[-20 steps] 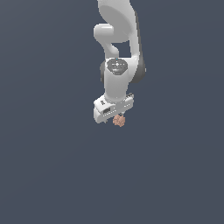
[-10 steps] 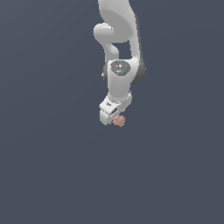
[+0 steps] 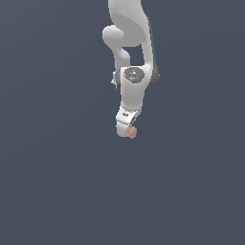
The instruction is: Pick up the object and move it to a goal position.
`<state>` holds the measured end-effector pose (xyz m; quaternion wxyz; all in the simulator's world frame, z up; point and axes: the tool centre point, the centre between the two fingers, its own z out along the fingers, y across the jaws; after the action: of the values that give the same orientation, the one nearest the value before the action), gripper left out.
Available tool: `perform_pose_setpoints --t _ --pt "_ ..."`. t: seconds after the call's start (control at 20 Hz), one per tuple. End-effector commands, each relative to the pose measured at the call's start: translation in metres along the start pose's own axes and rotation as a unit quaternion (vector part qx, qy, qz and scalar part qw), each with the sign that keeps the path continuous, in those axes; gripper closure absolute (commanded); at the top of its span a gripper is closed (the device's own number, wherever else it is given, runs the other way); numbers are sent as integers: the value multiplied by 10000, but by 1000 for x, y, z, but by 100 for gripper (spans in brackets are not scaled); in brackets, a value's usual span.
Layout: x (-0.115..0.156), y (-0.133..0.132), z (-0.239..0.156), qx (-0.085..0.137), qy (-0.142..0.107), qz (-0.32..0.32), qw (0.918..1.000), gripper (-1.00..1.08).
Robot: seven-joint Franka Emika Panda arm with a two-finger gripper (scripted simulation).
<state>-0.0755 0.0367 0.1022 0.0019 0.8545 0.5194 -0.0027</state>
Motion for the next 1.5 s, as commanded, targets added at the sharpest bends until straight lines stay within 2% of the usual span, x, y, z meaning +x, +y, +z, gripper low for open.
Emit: perform_pose_setpoints --t 0.0,0.35,0.75,1.45 --pt "1 -4 2 -1 12 -253 9997 -92" --pt "1 -11 6 0 30 -650 9979 -92" --pt "1 -12 9 0 31 -687 9976 -92" --pt "2 -13 56 1 33 -712 9975 -92"
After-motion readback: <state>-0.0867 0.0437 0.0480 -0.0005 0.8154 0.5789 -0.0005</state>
